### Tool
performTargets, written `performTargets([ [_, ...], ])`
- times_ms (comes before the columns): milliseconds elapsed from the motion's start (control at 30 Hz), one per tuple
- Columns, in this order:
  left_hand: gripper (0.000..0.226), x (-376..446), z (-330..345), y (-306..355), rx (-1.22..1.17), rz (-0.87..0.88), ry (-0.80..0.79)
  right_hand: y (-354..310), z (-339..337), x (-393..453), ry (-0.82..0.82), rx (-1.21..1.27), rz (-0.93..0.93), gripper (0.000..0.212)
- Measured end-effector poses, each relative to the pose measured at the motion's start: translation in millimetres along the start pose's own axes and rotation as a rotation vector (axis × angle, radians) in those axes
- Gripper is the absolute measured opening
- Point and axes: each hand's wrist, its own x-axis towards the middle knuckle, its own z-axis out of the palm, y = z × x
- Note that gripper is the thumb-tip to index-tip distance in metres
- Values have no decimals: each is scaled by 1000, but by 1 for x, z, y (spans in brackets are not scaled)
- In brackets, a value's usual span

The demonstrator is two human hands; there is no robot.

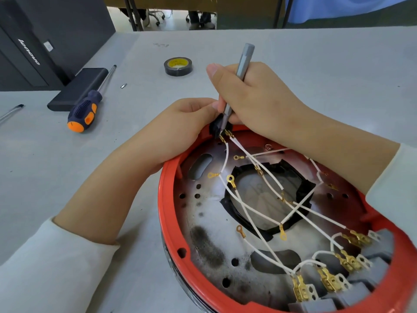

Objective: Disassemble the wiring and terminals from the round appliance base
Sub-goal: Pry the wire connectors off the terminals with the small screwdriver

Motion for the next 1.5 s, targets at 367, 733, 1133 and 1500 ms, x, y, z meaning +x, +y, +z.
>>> performTargets([
  [367, 33, -1, 1, 1, 4, 13, 6, -3, 1, -5, 8, -96, -46, 52],
  [733, 33, 3, -1, -2, 21, 4, 28, -8, 1, 6, -23, -165, 78, 48],
  [1133, 31, 4, -4, -3, 43, 8, 11, -6, -1, 6, -26, -61, 81, 50],
  [1500, 27, -2, -2, 1, 3, -43, -2, -14, -14, -4, -56, 62, 29, 43],
])
